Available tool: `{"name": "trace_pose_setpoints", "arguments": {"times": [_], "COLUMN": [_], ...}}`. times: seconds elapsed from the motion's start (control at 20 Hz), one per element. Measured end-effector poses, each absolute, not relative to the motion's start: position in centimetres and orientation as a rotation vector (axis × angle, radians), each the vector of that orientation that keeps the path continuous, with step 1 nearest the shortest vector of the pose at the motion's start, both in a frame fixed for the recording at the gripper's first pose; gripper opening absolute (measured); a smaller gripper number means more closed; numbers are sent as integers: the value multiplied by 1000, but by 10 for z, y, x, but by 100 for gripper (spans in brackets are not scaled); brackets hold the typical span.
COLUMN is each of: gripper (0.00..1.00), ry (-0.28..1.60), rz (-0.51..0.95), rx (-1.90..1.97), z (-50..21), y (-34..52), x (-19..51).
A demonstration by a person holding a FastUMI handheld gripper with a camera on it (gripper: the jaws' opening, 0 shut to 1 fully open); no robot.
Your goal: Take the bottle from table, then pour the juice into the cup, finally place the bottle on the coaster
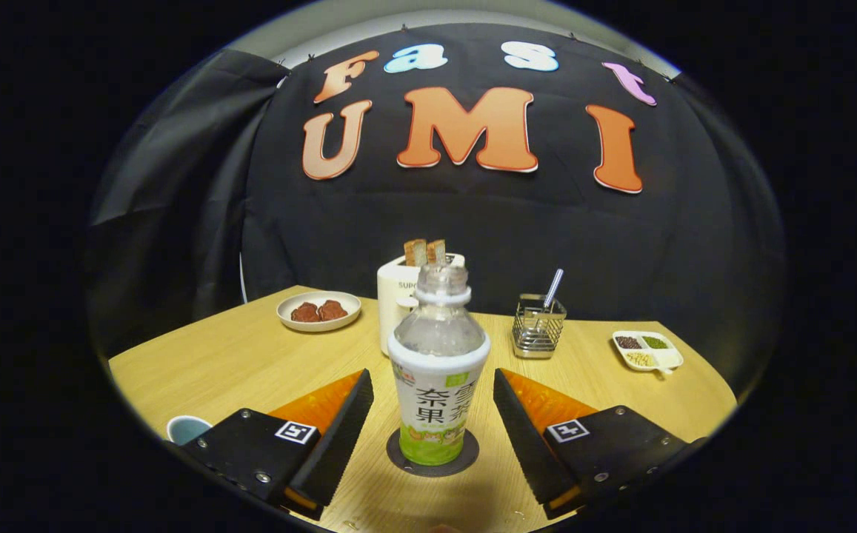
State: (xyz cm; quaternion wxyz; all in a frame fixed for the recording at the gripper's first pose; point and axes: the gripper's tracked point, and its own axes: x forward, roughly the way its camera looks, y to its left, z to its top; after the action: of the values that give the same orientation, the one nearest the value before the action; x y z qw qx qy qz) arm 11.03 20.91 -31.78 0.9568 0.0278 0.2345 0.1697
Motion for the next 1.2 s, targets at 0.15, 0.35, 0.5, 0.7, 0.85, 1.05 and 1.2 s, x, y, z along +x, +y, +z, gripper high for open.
{"name": "trace_pose_setpoints", "arguments": {"times": [0.15,0.35,0.5,0.7,0.85,1.05,1.2], "gripper": [97,97,97,97,97,97,97], "ry": [420,315,236,180,158,98,50], "rz": [365,325,261,190,174,156,163], "rx": [123,150,103,38,36,12,-2], "z": [-272,-204,-153,-99,-67,-27,-5], "y": [198,163,124,79,61,49,49], "x": [95,80,68,46,26,2,-9]}}
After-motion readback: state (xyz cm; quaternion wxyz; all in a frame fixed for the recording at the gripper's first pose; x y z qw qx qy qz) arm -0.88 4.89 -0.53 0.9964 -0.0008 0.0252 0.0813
